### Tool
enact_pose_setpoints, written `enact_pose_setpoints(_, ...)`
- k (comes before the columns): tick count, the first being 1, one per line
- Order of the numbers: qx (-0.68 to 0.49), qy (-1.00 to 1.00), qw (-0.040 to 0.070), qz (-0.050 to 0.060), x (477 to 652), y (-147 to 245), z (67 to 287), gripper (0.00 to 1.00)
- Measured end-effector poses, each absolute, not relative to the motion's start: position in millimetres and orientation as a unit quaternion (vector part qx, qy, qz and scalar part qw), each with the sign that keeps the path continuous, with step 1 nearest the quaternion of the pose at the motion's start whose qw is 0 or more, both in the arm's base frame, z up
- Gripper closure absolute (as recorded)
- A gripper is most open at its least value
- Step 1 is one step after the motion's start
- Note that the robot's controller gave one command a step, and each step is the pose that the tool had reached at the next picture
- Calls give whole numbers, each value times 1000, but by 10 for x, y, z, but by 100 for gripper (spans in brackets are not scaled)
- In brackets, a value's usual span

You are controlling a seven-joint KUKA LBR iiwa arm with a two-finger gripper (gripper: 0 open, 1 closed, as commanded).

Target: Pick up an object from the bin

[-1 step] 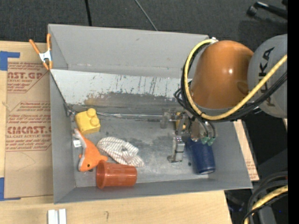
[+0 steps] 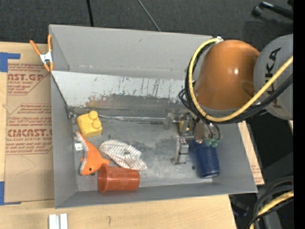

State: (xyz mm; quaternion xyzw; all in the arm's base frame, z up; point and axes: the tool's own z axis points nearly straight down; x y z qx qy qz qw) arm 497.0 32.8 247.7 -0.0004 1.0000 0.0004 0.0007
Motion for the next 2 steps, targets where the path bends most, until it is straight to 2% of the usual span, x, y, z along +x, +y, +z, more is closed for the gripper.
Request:
enact_pose_setpoints(1,-20,1000,5,0,4976,583,2053,0)
enact_pose_setpoints(2,-2,1000,-3,1,4943,754,1723,0)
